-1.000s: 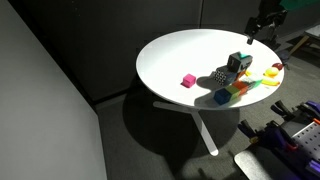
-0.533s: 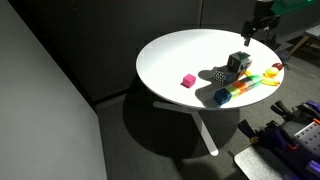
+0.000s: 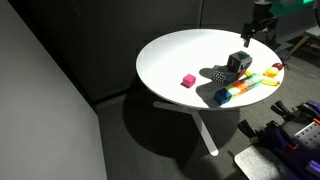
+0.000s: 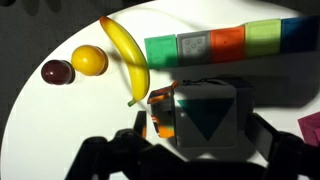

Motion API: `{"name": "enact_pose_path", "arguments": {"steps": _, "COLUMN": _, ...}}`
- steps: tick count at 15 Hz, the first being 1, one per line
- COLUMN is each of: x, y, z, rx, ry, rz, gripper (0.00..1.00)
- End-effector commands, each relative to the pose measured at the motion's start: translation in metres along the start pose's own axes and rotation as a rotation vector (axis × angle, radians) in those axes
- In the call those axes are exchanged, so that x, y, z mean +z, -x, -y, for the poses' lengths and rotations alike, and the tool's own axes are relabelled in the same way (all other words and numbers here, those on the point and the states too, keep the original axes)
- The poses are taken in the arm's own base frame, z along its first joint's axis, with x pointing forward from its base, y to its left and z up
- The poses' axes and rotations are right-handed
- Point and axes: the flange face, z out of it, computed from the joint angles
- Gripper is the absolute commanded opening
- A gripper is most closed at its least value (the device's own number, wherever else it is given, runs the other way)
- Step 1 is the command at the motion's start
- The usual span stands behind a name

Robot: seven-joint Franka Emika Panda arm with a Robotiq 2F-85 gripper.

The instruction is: Pick up the block with the number one on it and put it on the table

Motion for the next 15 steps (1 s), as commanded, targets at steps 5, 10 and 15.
{"name": "enact_pose_path", "arguments": {"steps": 5, "x": 0.0, "y": 0.0, "z": 0.0, "rx": 0.0, "ry": 0.0, "rz": 0.001, "gripper": 1.0}}
{"name": "enact_pose_path", "arguments": {"steps": 10, "x": 0.001, "y": 0.002, "z": 0.007, "rx": -0.033, "ry": -0.01, "rz": -0.013, "gripper": 1.0}}
{"name": "enact_pose_path", "arguments": {"steps": 15, "x": 0.008, "y": 0.001, "z": 0.017, "rx": -0.053, "ry": 0.009, "rz": -0.029, "gripper": 1.0}}
